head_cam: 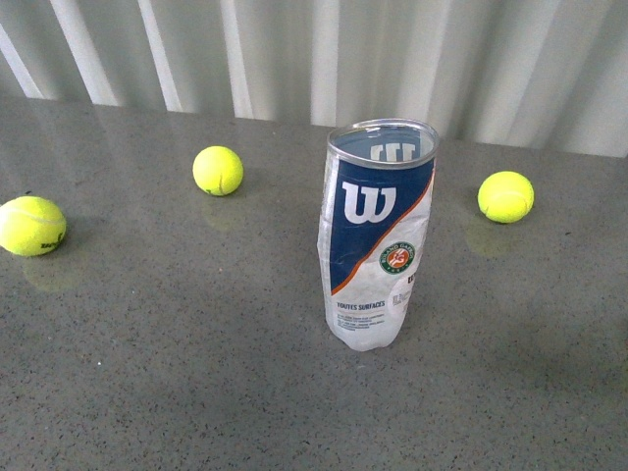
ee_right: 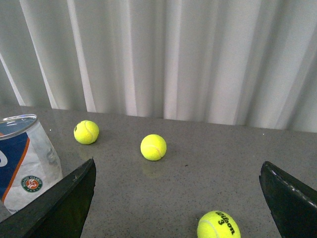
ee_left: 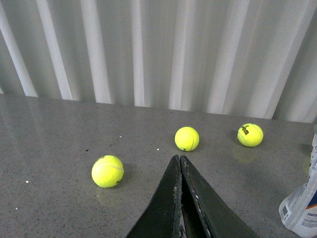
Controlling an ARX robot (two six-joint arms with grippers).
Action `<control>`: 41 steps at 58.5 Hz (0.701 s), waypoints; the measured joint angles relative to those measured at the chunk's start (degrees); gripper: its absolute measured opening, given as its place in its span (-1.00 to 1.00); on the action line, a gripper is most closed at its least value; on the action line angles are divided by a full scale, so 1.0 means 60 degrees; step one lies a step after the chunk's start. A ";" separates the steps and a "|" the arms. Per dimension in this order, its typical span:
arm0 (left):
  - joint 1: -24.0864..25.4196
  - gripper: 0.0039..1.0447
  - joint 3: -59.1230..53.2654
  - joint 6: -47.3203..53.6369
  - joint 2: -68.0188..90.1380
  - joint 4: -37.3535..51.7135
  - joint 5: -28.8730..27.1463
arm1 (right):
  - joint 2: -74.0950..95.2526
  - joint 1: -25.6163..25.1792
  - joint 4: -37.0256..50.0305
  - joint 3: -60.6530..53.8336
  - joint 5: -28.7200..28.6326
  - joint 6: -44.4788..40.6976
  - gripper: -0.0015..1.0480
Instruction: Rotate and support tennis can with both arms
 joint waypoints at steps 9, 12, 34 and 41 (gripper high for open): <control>0.0000 -0.94 0.0000 0.0004 -0.1366 -0.1395 0.0004 | 0.0000 0.0000 0.0000 0.0000 0.0000 0.0000 0.86; 0.0000 -0.94 0.0000 0.0004 -0.1392 -0.1417 0.0000 | 0.0000 0.0000 0.0000 0.0000 -0.0004 0.0000 0.86; 0.0000 -0.22 0.0000 0.0000 -0.1392 -0.1435 0.0000 | 0.0000 0.0000 0.0000 0.0000 0.0000 0.0000 0.86; 0.0000 0.19 0.0000 0.0000 -0.1392 -0.1435 0.0000 | 0.0000 0.0000 0.0000 0.0000 0.0000 -0.0004 0.86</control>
